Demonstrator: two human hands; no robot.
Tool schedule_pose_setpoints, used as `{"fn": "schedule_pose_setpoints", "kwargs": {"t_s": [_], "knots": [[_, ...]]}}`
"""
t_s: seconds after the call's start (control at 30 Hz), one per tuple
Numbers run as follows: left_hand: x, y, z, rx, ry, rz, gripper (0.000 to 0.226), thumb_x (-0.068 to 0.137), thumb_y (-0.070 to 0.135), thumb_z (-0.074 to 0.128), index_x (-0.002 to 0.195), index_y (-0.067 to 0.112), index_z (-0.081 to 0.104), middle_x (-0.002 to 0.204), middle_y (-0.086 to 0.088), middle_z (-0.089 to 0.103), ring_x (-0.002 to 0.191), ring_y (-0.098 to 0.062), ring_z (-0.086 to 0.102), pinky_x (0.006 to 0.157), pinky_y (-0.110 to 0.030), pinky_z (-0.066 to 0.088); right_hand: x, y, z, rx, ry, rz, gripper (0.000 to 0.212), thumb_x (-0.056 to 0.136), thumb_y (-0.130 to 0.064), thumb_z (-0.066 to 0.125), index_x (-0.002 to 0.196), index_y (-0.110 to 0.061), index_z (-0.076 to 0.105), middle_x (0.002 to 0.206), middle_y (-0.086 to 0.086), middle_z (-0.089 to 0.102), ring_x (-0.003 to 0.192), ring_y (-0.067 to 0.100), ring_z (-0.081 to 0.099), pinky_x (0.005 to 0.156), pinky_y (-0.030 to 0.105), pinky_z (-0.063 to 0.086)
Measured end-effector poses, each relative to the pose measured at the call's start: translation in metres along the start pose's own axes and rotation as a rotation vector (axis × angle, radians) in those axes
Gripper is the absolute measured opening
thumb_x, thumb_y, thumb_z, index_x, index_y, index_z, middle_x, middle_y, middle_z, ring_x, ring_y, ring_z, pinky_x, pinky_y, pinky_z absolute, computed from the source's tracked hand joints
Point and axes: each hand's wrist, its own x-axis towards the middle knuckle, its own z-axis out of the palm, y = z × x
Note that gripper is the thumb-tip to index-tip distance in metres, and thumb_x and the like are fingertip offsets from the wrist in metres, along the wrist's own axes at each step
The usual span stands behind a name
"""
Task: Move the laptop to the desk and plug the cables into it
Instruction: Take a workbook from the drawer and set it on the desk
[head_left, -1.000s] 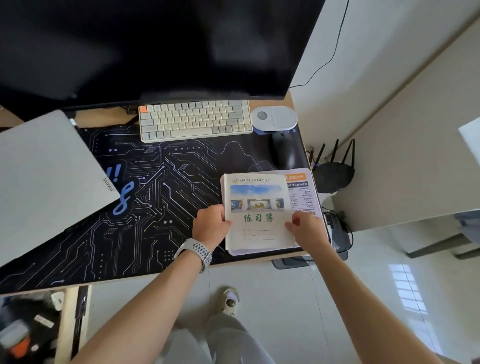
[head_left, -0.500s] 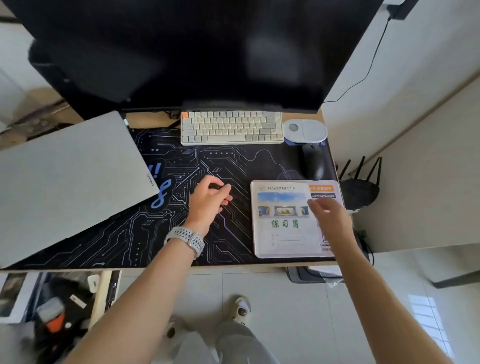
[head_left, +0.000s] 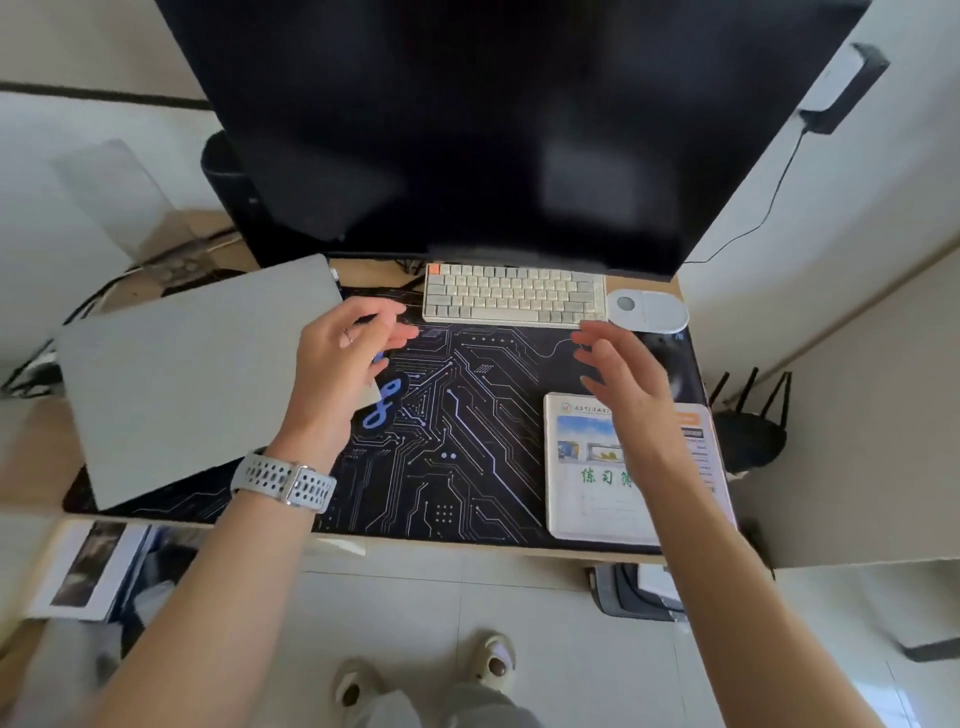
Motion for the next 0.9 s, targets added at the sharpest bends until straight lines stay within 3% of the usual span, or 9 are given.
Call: {"fn": "schedule_pose_setpoints", "kwargs": {"t_s": [0.2,0.37,0.5,0.6,0.67,0.73,0.8,0.9], "knots": [[-0.034,-0.019,-0.073,0.035,0.261,-0.03,0.029,0.084,0.044,0.05,0.097,0.026,0.068,0.081,-0.003,0.074,0.086,-0.018,0.066,0.081,-0.036,0.052,-0.009,-0.001,0.073,-0.072,-0.255,-0.032,0.041,0.086,-0.045,0.05,0.126,-0.035,0.052,0.129,-0.013,0.056,0.119,0.004,0.052,0.105,0.036,0.042],[-0.075,-0.071,-0.155,0.261,0.451,-0.143,0.017,0.09,0.044,0.053,0.103,0.033,0.053,0.085,0.002,0.068,0.086,-0.018,0.063,0.089,-0.048,0.051,-0.03,0.002,0.148,-0.214,-0.563,-0.077,0.05,0.091,-0.037,0.056,0.137,-0.04,0.037,0.144,-0.015,0.042,0.129,0.004,0.04,0.109,0.034,0.034],[-0.113,-0.11,-0.212,0.302,0.533,-0.233,0.029,0.082,0.052,0.054,0.105,0.034,0.051,0.098,0.002,0.063,0.095,-0.024,0.061,0.089,-0.054,0.049,-0.055,0.011,0.206,-0.26,-0.744,-0.068,0.058,0.089,-0.037,0.06,0.14,-0.041,0.034,0.141,-0.018,0.042,0.129,0.004,0.04,0.107,0.034,0.038],[-0.135,-0.136,-0.244,0.485,0.591,-0.295,0.046,0.074,0.058,0.055,0.114,0.036,0.051,0.122,-0.004,0.051,0.113,-0.029,0.05,0.089,-0.045,0.047,-0.076,0.017,0.246,-0.315,-0.857,-0.096,0.064,0.087,-0.038,0.063,0.143,-0.038,0.031,0.143,-0.017,0.041,0.13,0.002,0.038,0.108,0.033,0.037],[-0.142,-0.15,-0.258,0.501,0.614,-0.358,0.053,0.076,0.051,0.062,0.124,0.031,0.051,0.139,-0.005,0.035,0.126,-0.031,0.037,0.091,-0.036,0.038,-0.087,0.022,0.271,-0.381,-0.924,-0.112,0.068,0.086,-0.041,0.063,0.144,-0.039,0.028,0.147,-0.016,0.037,0.133,0.002,0.035,0.109,0.033,0.035],[-0.147,-0.162,-0.269,0.486,0.6,-0.386,0.056,0.08,0.045,0.066,0.13,0.03,0.047,0.149,0.002,0.023,0.133,-0.03,0.026,0.098,-0.038,0.034,-0.097,0.027,0.294,-0.461,-0.987,-0.141,0.071,0.085,-0.041,0.064,0.145,-0.037,0.027,0.15,-0.014,0.034,0.135,0.005,0.032,0.11,0.032,0.031],[-0.15,-0.172,-0.28,0.518,0.569,-0.41,0.06,0.08,0.044,0.068,0.134,0.031,0.044,0.153,0.004,0.019,0.138,-0.029,0.018,0.108,-0.045,0.026,-0.106,0.034,0.315,-0.53,-1.039,-0.185,0.073,0.084,-0.04,0.067,0.145,-0.034,0.027,0.149,-0.012,0.034,0.132,0.005,0.033,0.109,0.028,0.028],[-0.152,-0.183,-0.295,0.53,0.528,-0.447,0.063,0.081,0.042,0.069,0.137,0.033,0.042,0.156,0.004,0.017,0.142,-0.026,0.01,0.113,-0.044,0.016,-0.119,0.047,0.344,-0.616,-1.116,-0.242,0.072,0.083,-0.041,0.067,0.144,-0.034,0.03,0.145,-0.011,0.038,0.129,0.008,0.036,0.107,0.03,0.032]]}}
